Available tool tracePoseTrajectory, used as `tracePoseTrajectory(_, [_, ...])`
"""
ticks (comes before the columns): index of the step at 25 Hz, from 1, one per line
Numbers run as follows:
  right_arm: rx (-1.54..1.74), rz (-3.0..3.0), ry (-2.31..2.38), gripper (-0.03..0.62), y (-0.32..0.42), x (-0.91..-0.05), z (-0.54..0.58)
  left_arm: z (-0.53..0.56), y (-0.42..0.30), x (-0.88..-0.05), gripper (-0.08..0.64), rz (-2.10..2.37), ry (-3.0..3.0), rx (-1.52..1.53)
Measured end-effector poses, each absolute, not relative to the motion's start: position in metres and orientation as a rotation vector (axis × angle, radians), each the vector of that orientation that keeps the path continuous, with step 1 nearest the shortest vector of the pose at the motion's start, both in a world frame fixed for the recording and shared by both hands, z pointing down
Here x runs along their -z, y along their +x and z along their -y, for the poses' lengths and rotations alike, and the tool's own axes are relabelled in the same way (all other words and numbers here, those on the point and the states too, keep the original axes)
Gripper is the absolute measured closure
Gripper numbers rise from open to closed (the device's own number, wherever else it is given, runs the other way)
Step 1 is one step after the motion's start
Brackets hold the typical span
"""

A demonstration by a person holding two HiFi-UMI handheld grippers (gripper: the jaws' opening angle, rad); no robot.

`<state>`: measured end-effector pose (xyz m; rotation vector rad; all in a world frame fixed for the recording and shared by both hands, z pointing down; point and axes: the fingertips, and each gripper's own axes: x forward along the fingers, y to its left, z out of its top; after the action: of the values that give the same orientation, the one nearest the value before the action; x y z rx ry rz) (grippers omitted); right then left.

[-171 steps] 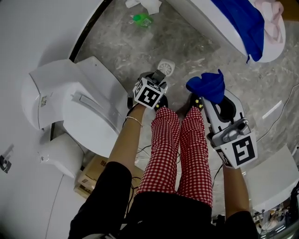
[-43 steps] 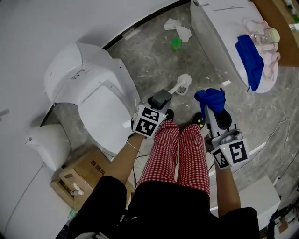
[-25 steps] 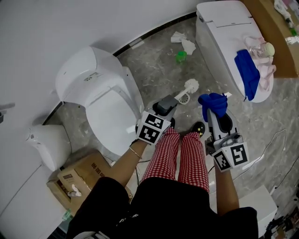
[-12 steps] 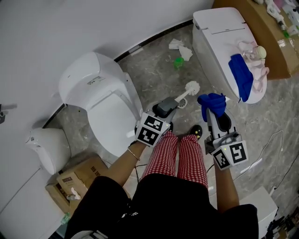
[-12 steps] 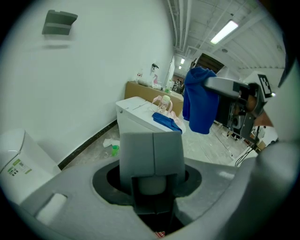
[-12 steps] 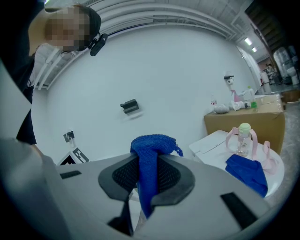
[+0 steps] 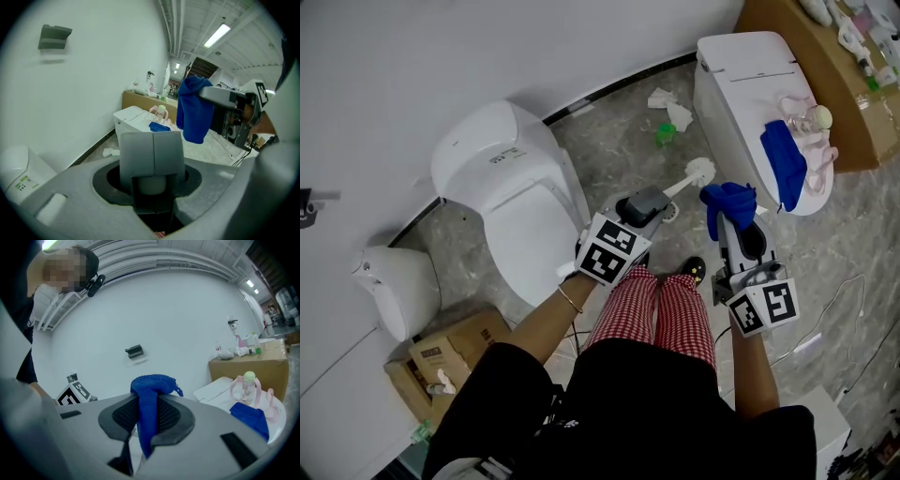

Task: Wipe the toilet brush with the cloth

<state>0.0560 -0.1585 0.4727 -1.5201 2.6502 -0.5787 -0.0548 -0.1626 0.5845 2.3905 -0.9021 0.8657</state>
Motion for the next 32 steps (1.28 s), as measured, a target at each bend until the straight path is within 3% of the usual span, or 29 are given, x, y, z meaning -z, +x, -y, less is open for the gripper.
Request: tracePoseTrajectory(32, [0.398, -2.682, -1.323, 0.522, 0.031, -0.378, 0.169, 0.176, -0.074, -0.424, 0.39, 1.029, 2.64, -0.714])
